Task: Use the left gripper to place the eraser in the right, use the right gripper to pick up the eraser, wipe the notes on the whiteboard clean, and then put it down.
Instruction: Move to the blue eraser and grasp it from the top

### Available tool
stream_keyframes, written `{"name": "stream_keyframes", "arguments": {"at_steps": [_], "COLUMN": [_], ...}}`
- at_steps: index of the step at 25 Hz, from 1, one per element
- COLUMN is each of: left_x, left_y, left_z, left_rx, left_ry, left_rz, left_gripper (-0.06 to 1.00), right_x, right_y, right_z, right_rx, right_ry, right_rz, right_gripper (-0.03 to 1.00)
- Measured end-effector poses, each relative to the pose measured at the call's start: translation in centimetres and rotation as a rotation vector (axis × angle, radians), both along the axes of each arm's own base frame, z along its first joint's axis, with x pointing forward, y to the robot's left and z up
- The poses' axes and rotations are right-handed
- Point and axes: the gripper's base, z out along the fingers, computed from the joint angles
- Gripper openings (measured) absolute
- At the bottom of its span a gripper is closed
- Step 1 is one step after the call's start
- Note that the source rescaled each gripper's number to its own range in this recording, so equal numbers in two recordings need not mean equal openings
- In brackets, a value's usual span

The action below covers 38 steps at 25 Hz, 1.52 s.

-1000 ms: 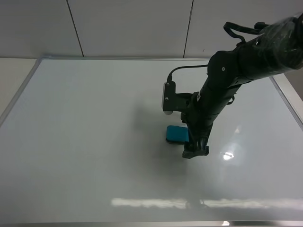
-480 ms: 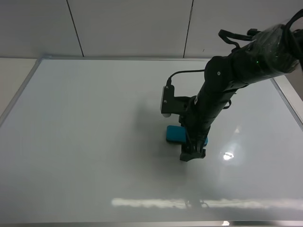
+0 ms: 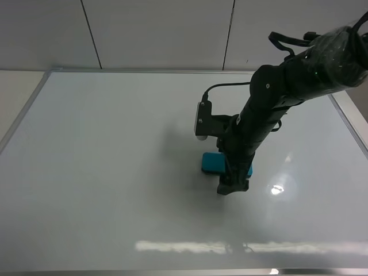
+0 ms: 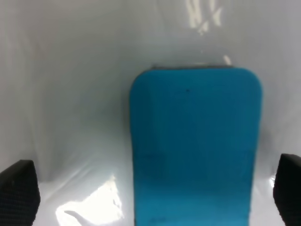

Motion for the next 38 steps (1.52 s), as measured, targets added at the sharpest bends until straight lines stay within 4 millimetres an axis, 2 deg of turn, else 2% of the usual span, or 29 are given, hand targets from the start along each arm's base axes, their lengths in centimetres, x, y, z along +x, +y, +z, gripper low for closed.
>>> {"name": "stream_keyframes", "arguments": {"at_steps": [26,27,29,30,32,38], "left_x": [0.00,0.00,0.00,0.00,0.00,0.00], "left_y": [0.00,0.00,0.00,0.00,0.00,0.00], "left_z": [0.00,0.00,0.00,0.00,0.00,0.00], "left_rx": [0.000,0.000,0.000,0.000,0.000,0.000], "left_ry": [0.000,0.000,0.000,0.000,0.000,0.000], "left_rz": [0.000,0.000,0.000,0.000,0.000,0.000], "left_gripper": [1.00,1.00,1.00,1.00,1.00,1.00], "right_x": [-0.24,-0.24,-0.25,-0.25,-0.26,-0.48], "right_y": [-0.09,-0.09,-0.06,-0.06,-0.06,-0.15], "right_z": [0.10,0.10,0.10,0.10,0.10,0.57], "right_rx": [-0.008,-0.007,-0.003,-0.002,0.000,0.006], "right_ry": [0.022,0.023,0.027,0.029,0.036,0.063], "right_rz": [0.004,0.001,-0.012,-0.018,-0.041,-0.102], "right_gripper": [0.99,0.95,0.74,0.54,0.01,0.02]}}
